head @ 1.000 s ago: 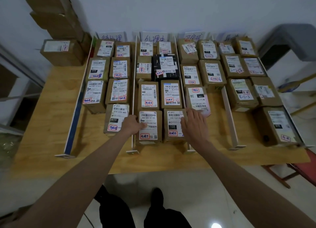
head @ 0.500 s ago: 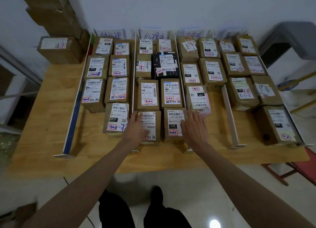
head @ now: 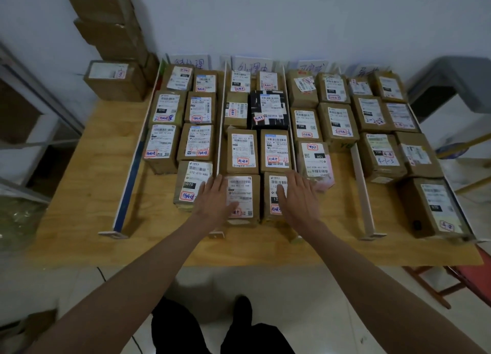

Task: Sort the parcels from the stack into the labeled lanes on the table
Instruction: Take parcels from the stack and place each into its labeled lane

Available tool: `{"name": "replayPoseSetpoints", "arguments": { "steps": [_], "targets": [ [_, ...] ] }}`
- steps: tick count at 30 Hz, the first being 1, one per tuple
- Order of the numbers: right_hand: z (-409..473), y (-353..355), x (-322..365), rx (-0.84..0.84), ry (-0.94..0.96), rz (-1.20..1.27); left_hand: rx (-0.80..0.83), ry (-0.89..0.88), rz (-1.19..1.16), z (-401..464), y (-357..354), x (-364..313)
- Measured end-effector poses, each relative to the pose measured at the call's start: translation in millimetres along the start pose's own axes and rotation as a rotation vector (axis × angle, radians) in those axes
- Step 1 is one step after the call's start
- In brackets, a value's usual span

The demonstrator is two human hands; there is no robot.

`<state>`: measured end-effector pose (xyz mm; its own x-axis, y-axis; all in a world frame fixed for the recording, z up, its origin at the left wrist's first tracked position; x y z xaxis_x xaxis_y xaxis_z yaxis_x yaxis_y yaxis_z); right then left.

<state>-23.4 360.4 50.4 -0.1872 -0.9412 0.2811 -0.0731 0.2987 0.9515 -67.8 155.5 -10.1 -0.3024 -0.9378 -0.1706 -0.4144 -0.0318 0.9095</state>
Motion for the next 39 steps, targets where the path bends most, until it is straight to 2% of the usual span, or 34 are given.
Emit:
{"name": "replayPoseSetpoints", "arguments": {
  "steps": [4, 9, 13, 17, 32, 39],
  "targets": [
    [20.6, 18.0, 36.8, -0.003, 0.055, -0.011, -0.157, 0.083, 0.062, -14.5, 66.7, 45.7],
    [52.5, 38.4, 114.1, -0.041, 0.189, -0.011, -0.314, 0.250, 0.063, -44.9, 146.2, 134.4],
    [78.3, 43.9, 182.6, -0.078, 0.270, -0.017, -0.365, 0.368, 0.089, -63.9, 181.6, 208.5],
    [103.7, 33.3, 241.3, -0.061, 0.314, -0.039, -0.400, 0.402, 0.088, -61.7, 204.4, 269.1],
    [228.9, -19.3, 411.7, -0.050, 0.124, 0.017, -0.301, 0.292, 0.025, 54.7, 253.4, 470.2],
    [298.3, -46.3, 457.6, -0.043, 0.076, 0.076, -0.259, 0.259, -0.033, 131.3, 257.2, 523.5]
  ]
}}
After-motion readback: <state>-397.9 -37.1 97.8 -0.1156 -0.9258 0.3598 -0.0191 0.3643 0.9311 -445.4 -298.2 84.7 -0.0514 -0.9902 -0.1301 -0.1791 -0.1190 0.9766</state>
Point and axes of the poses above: each hand's wrist, its own z-axis towards the middle knuckle, its own y-axis out of the back of the hand, x = y × z, the point moved 10 cm from there along z, towards the middle knuckle, and after that the axes turned 5 degrees about x, right-handed, at the moved point
